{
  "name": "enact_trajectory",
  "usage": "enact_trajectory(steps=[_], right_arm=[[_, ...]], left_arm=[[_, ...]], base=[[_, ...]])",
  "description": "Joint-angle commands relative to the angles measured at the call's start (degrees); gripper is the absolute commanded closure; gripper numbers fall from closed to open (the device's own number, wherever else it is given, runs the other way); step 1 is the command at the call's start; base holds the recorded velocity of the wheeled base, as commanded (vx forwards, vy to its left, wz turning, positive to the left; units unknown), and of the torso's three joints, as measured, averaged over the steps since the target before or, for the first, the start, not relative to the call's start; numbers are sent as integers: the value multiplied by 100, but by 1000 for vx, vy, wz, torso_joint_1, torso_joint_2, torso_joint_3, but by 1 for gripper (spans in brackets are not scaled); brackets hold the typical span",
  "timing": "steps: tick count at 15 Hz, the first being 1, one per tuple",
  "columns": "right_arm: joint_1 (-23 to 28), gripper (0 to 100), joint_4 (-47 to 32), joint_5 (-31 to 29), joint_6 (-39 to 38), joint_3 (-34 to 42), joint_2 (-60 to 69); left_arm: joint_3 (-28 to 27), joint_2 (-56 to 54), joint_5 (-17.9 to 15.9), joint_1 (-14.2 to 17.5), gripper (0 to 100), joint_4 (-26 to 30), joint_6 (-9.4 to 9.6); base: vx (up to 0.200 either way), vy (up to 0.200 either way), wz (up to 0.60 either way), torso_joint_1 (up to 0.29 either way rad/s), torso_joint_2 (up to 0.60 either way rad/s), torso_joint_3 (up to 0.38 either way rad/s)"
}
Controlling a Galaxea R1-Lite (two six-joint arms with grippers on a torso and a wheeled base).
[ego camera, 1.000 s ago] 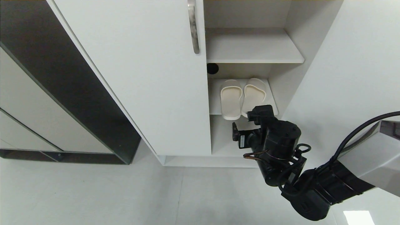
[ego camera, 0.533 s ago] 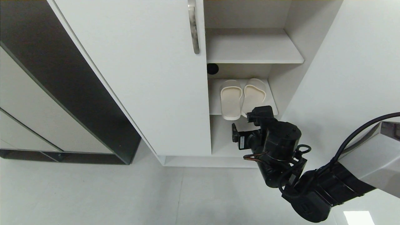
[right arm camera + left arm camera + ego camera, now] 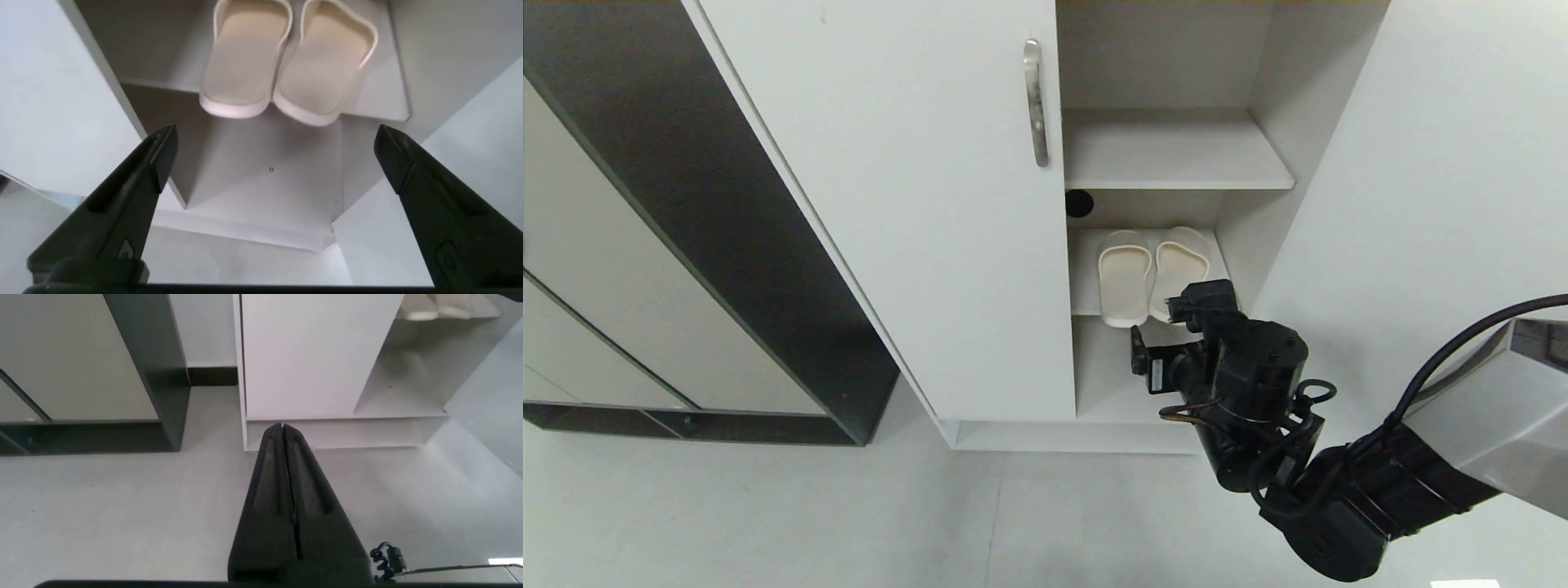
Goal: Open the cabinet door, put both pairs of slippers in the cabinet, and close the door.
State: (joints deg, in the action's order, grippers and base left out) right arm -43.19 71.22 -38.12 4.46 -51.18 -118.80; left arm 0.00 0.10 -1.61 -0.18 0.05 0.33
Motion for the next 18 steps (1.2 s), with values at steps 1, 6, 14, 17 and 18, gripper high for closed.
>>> enact_trajectory(steps=[1,6,14,17,18], right_arm=[[65,0,-3,-2,2,-15,-65],[74,0,15,-20,2,2,-56],[92,0,-3,15,2,134,6],[109,0,-11,24,11,152,-65],[171,0,-11,24,11,143,-82]], left_arm=[[0,8,-6,1,100,4,11],[0,8,-6,1,100,4,11],[0,8,3,1,100,4,20],[0,8,38,1,100,-5,-24],[0,8,38,1,100,-5,-15]], base=[[0,0,0,2,2,203],[0,0,0,0,1,202],[0,0,0,1,4,133],[0,0,0,0,0,0],[0,0,0,0,0,0]])
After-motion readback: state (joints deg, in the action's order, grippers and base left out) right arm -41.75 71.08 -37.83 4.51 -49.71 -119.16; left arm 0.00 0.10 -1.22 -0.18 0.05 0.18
